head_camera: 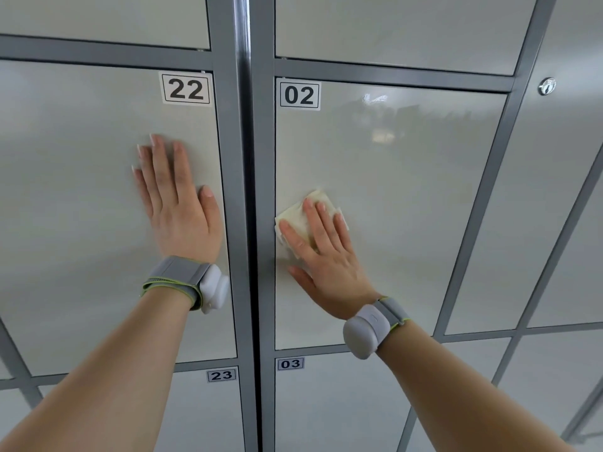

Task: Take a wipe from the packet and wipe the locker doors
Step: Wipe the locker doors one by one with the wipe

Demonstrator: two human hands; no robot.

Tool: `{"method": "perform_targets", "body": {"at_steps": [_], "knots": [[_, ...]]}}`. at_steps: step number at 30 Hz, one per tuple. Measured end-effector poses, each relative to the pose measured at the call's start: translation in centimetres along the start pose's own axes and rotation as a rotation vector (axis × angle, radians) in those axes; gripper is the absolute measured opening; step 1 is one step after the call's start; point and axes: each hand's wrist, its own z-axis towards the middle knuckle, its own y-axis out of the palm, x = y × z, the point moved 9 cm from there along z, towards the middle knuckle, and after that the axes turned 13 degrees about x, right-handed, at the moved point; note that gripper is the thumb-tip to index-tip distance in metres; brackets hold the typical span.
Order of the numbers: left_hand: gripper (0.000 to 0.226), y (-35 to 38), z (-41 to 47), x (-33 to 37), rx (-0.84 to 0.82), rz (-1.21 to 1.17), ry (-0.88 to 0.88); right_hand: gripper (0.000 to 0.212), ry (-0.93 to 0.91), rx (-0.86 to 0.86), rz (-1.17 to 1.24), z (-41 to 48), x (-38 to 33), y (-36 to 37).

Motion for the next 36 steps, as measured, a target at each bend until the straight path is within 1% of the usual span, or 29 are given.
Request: {"method": "perform_targets", "body": {"at_steps": [2,5,7,14,17,19,21,24,28,30,34,36], "knots": [[0.053,0.0,0.0,0.1,0.002,0.001,0.001,0.056,0.042,0.042,0.034,1.0,0.9,-0.9],[0.053,0.1,0.0,0.0,-0.004,0.001,-0.003,0.056,0.182,0.14,0.055,3.3,3.4,-2.5],[0.053,0.1,0.0,0.1,-0.011,-0.003,0.001,0.058,0.228,0.142,0.06,3.9,4.2,-2.8],[0.054,0.1,0.0,0.0,-0.029,0.004,-0.026,0.058,0.135,0.051,0.034,0.0,2.3,-0.8],[0.055,0.1,0.2,0.0,-0.029,0.009,-0.022,0.059,0.124,0.038,0.056,-0.2,2.5,-1.0],[0.055,0.1,0.1,-0.1,-0.033,0.012,-0.019,0.059,0.155,0.077,0.064,1.0,3.3,-1.9],[0.055,0.1,0.1,0.0,-0.027,0.016,-0.021,0.06,0.23,0.116,0.075,2.4,4.8,-2.8],[0.055,0.0,0.1,0.2,-0.027,0.011,-0.042,0.061,0.29,0.138,0.074,3.3,5.6,-3.2],[0.055,-0.1,0.3,0.4,-0.009,-0.013,-0.128,0.061,0.246,0.1,0.03,1.3,4.3,-1.8],[0.056,0.0,0.0,1.0,-0.027,-0.038,-0.17,0.059,0.215,0.065,0.012,0.0,3.8,-1.2],[0.058,0.2,-2.0,3.5,-0.085,-0.083,-0.126,0.057,0.189,0.042,0.023,-0.4,3.9,-1.6],[0.058,0.6,-2.7,4.4,-0.092,-0.088,-0.121,0.059,0.257,0.074,0.038,0.4,5.2,-2.6]]}}
